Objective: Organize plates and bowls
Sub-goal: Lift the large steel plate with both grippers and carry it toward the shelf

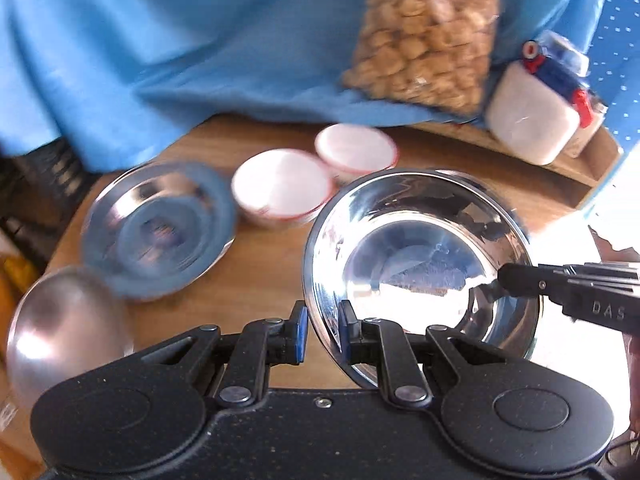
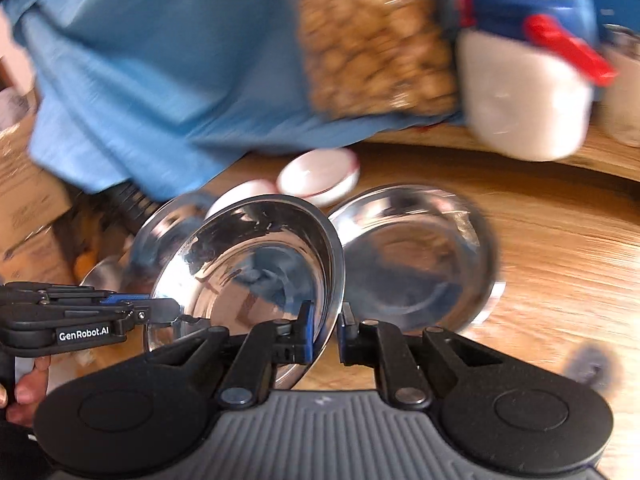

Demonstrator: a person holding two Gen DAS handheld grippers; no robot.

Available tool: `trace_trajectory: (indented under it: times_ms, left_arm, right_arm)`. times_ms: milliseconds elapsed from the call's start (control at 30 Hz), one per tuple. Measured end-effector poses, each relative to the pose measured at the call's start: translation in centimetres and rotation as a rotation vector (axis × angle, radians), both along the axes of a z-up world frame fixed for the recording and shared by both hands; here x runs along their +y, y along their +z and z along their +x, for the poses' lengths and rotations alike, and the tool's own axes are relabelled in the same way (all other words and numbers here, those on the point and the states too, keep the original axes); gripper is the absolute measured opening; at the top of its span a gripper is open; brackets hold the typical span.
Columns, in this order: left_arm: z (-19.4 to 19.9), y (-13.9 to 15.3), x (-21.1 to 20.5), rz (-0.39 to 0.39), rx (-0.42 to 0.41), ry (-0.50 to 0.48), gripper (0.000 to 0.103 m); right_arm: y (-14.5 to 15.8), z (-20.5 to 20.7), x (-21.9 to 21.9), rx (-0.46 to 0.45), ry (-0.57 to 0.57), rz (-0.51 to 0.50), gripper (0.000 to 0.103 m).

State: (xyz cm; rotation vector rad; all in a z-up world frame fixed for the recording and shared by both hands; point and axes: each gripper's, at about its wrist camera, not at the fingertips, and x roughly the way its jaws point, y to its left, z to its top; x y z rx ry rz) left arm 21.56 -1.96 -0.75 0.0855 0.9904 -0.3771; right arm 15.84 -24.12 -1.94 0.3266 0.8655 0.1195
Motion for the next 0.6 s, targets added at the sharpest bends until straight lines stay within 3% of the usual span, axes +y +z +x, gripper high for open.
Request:
trace_trajectory:
  times_ms: [267, 600]
  left_arm:
    - [2.8, -0.7, -5.9, 0.035, -0.024, -0.124, 0.017]
    - [4.6, -2.2, -8.9, 0.071, -0.007, -0.162, 0.017]
  right_arm:
    - [-0.3, 0.0, -3.5, -0.019, -0.144, -0.059, 0.013]
    - [-0.9, 1.1, -5.0, 0.013, -0.175, -0.119, 0.014]
